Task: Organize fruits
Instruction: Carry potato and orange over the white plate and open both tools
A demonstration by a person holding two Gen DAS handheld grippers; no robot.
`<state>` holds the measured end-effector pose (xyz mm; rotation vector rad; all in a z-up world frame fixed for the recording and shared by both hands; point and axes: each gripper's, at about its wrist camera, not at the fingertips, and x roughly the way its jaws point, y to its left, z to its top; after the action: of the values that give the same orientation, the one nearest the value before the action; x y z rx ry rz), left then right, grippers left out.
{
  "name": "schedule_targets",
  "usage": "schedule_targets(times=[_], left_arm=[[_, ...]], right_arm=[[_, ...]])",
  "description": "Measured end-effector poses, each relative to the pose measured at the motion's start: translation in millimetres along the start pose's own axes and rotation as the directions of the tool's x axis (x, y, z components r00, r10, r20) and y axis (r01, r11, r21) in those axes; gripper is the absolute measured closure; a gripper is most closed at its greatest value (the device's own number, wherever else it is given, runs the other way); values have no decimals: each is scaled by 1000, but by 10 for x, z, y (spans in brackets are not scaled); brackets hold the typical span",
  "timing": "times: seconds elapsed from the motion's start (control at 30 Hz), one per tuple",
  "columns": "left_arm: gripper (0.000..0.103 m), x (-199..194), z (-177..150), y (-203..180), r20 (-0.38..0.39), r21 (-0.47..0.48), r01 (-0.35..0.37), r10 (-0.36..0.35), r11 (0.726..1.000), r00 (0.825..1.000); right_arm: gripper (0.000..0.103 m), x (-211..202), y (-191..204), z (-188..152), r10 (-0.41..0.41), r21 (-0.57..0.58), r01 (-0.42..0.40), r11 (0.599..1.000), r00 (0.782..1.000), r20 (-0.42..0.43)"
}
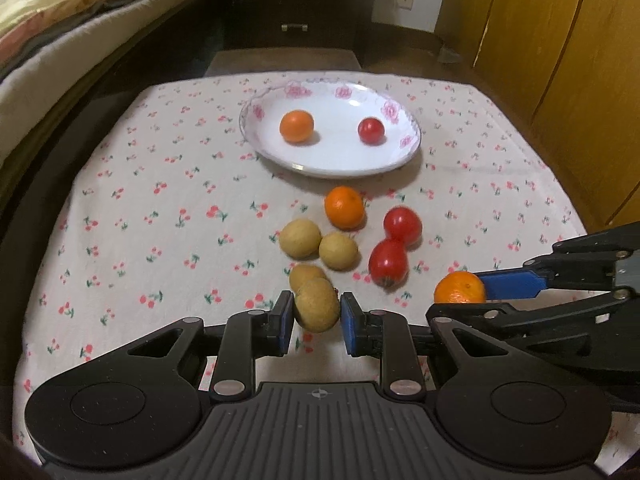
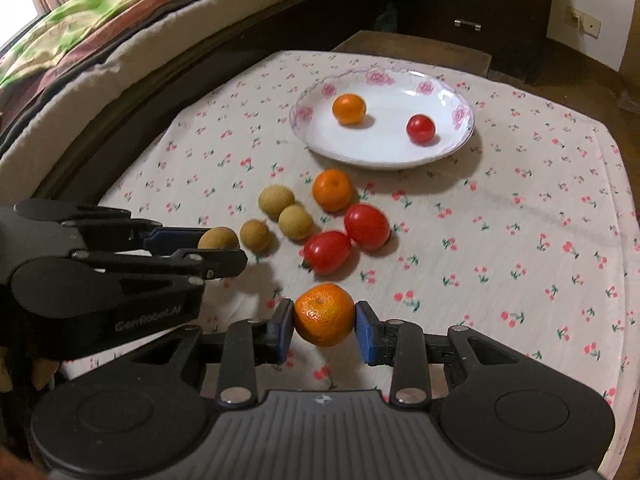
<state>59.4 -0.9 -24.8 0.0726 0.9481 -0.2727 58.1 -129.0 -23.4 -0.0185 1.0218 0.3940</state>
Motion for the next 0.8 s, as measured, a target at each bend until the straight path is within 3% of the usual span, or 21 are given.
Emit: schedule_targets(times=[0.8], left_arm=[[71, 183, 659, 8, 58, -51, 15, -12, 999, 998]], right_arm=[[69, 92, -362, 639, -26, 80, 18, 997, 995, 95]])
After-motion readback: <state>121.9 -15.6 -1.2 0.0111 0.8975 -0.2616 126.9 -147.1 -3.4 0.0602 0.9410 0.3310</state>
